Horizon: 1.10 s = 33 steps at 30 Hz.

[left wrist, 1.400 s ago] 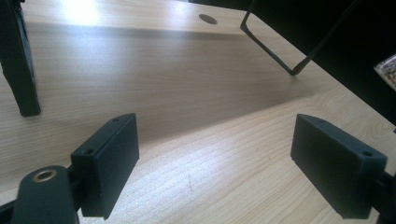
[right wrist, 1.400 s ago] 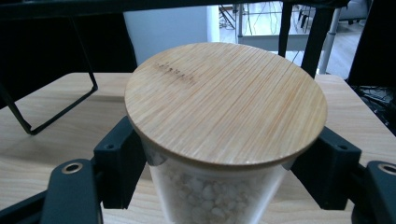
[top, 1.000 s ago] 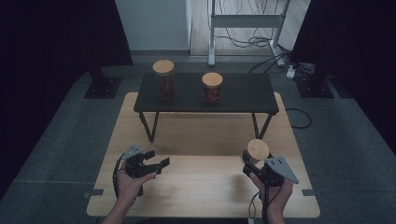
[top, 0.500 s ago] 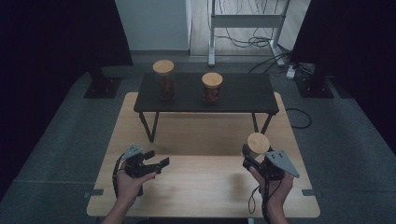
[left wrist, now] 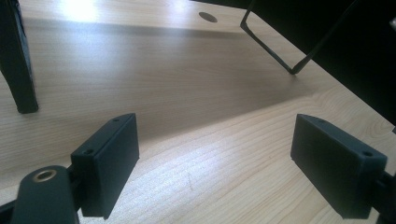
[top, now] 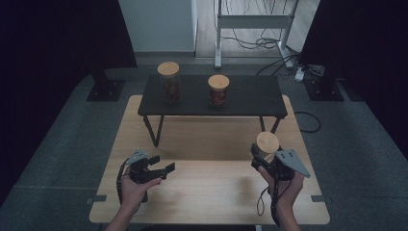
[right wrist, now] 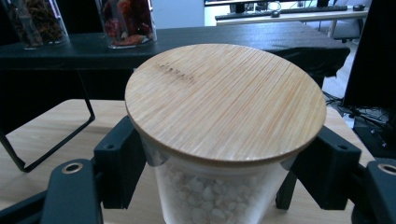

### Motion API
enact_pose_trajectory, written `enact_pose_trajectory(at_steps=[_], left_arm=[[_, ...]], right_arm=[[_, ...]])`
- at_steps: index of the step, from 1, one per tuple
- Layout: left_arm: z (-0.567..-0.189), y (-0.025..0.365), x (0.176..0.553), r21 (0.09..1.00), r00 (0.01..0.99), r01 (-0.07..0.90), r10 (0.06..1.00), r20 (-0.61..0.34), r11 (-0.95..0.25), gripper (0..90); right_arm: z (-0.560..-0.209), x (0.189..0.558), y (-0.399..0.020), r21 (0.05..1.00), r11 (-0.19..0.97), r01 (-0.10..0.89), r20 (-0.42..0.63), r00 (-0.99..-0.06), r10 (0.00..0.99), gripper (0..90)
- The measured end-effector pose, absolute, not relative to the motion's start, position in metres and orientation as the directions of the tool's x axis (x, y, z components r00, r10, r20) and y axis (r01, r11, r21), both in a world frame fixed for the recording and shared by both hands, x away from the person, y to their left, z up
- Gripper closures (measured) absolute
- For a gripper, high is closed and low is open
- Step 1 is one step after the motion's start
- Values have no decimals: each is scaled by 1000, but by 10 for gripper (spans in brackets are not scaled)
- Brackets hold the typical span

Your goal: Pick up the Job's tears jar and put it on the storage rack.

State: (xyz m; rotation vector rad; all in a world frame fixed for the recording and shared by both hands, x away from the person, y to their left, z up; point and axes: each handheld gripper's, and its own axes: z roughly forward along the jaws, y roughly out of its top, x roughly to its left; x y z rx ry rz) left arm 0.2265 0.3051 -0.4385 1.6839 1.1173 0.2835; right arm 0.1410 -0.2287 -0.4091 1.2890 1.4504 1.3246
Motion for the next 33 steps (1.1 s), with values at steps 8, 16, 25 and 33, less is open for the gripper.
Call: enact_pose_trajectory(at_steps=[8,16,25,33], left_arm=[[-439,305,227,845,534,535,781,-322,-17,151],[-439,306,226,847,535,532,781,-322,-16,151],[-438,307,227,848,535,531,781,-322,-14,151],[-439,308,228,847,534,532,781,-323,-13,151]], right_arm=[[-400,147,-228,987,-47,156,77,-192,978,250],[-392,157,-227,989,-48,139,73,-183,980,250],[-386,170,-225,990,-53,133,75,-167,983,250],[-382,177,-224,991,-59,119,78,-162,984,250]])
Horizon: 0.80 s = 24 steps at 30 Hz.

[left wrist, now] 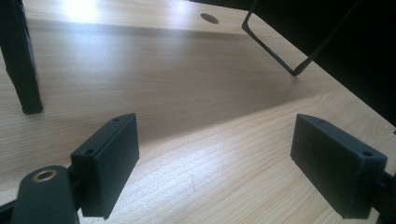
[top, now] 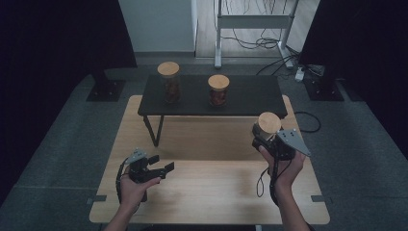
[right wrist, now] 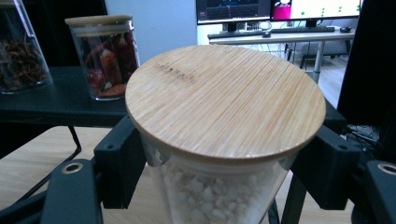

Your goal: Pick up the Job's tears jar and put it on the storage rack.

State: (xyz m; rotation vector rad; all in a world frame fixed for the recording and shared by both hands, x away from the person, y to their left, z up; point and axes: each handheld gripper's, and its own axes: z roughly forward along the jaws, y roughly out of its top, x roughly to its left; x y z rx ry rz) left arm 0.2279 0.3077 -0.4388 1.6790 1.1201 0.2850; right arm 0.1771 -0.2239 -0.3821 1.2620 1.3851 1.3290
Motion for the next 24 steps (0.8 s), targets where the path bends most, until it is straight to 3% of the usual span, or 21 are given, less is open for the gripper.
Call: enact_pose_trajectory(at_steps=[24], left_arm=[[-439,311,228,846,524,534,787,-326,-5,151]], right_arm=[[-356,212,-214,997,-56,61,66,-173,983,250]])
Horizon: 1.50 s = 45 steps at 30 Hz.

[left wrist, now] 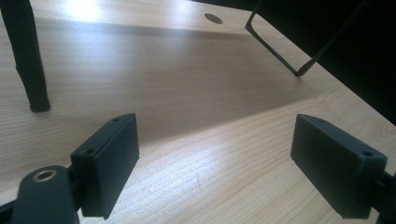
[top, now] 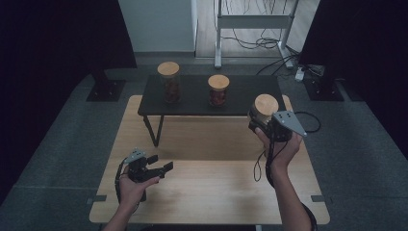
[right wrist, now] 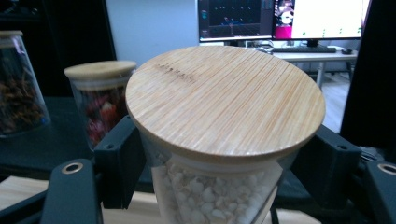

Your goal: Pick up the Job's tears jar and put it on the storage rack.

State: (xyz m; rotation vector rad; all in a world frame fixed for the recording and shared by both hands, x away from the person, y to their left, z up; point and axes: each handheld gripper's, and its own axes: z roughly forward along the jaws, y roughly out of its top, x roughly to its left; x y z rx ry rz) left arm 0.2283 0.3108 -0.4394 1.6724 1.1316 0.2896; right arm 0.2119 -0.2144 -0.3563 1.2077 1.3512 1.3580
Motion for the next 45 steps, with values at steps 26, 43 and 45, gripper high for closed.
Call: enact_pose_trajectory(at_steps=[26,43,45], left_arm=[[-446,316,233,831,491,556,802,-339,11,151],[-449,318,235,824,476,567,809,-344,16,151],[-450,319,236,822,475,569,810,-345,16,151]], right_arm=[[-339,260,-207,997,-32,74,45,-177,983,251],[-337,280,-205,995,-30,91,44,-163,986,251],[-337,282,-205,995,-31,95,46,-161,986,250]])
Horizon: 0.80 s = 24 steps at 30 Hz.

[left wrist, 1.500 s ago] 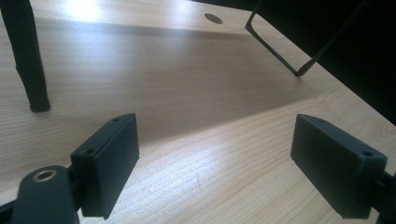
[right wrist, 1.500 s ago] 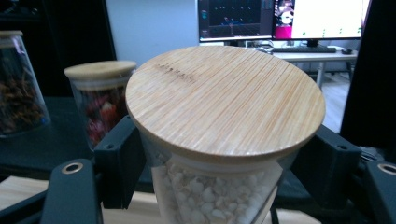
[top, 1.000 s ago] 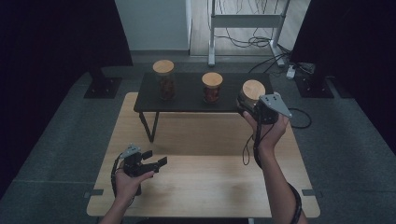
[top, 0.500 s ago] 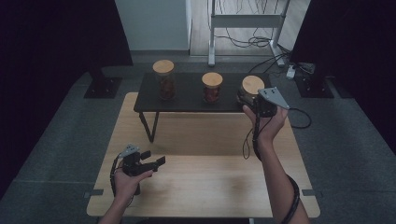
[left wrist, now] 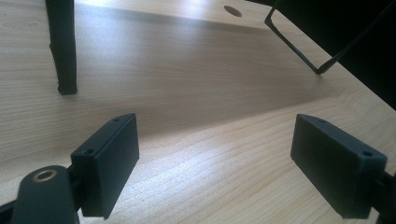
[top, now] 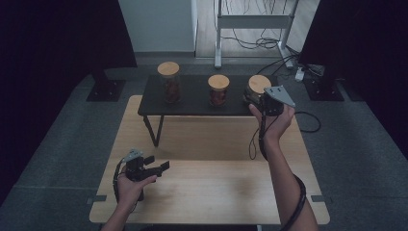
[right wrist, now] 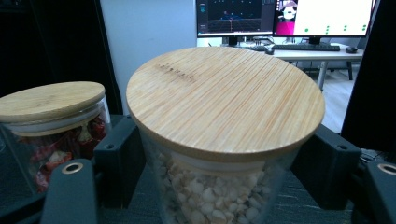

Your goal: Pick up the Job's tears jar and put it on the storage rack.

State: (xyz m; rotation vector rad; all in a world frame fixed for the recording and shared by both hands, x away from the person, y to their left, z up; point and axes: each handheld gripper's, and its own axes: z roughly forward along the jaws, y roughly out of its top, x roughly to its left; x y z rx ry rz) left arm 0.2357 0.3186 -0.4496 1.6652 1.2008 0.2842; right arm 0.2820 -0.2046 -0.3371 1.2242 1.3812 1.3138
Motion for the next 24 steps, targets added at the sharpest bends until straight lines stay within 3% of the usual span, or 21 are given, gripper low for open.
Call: enact_pose_trajectory(at_steps=[24], left_arm=[[-452,321,238,818,470,575,810,-350,20,151]], right_arm=[[-340,302,-202,989,9,146,14,-153,988,250]])
